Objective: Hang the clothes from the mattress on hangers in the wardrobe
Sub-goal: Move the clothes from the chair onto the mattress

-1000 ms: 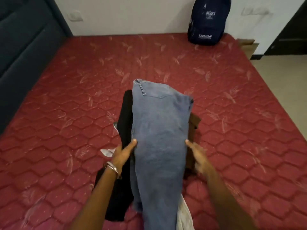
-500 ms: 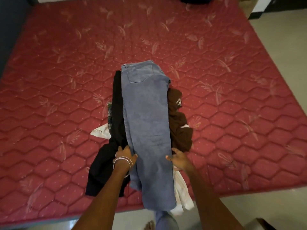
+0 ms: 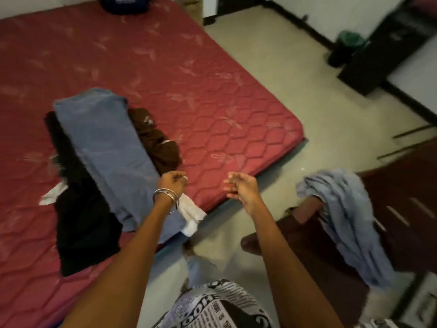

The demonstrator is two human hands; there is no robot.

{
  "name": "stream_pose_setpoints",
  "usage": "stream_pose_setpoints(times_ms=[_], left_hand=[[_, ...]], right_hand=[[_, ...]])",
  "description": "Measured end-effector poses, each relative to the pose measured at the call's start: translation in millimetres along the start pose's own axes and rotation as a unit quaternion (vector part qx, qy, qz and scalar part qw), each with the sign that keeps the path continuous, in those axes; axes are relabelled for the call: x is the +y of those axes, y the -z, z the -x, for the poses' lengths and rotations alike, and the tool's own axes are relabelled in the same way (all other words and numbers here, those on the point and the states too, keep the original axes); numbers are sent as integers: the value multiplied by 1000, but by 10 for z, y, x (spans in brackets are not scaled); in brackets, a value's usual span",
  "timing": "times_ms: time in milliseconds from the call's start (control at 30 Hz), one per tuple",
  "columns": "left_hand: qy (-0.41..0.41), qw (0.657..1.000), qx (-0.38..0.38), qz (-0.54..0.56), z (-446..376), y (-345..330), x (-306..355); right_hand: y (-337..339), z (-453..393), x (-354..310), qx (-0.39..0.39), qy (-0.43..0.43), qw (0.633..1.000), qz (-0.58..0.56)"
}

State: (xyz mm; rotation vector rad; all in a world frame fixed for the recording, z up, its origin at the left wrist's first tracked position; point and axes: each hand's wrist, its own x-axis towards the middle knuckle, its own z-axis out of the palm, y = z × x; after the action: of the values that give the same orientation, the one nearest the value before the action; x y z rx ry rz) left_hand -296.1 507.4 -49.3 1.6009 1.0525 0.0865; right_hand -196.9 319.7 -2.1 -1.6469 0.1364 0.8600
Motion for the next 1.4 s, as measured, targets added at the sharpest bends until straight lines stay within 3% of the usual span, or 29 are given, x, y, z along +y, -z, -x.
stream_pose_setpoints(times_ms=[133,267,400,533,667,800,900,1033,1067,1133,1200,1300,1400], left_hand=[[-59,995,-78,4,444,-837,305],[-89,985,-148,-7,887,-1585,649],[-94,976,-193,-20,1183,-2267,917],[-64,980,-186,-20,1228,-2939,1072],[-21,985,-170,-24,1132,-3626,1126],[-11,985,-167,-47,982,-4070,1099],[10,987,-157,-30,833,-4277,1028],[40,989,-139,0,706,-4370,973],[43,990,-135,-1,695,-4377,977],[47,989,-142,-18,699,-4363,1025],[64,972,-217,-61,725,-4301,1123],[78,889,-417,-171,813,-4216,1323],[-68,817,-509,-261,824,-4170,1487]], right_hand=[[1019,480,47,82,24,996,-37],[1994,754,277,132,-38,988,-75],[2912,873,596,204,-82,975,-20],[3849,641,864,264,-160,951,16],[4585,71,907,282,-172,924,191],[4821,-448,731,276,-151,916,249],[4826,-862,817,217,-173,914,296],[4716,-1141,1013,197,-197,872,402],[4702,-1149,1019,203,-194,878,388],[4671,-1090,950,198,-170,923,283],[4622,-890,716,200,-130,968,79],[4598,-436,138,184,-54,968,-162],[4479,-70,-601,112,59,951,-282]])
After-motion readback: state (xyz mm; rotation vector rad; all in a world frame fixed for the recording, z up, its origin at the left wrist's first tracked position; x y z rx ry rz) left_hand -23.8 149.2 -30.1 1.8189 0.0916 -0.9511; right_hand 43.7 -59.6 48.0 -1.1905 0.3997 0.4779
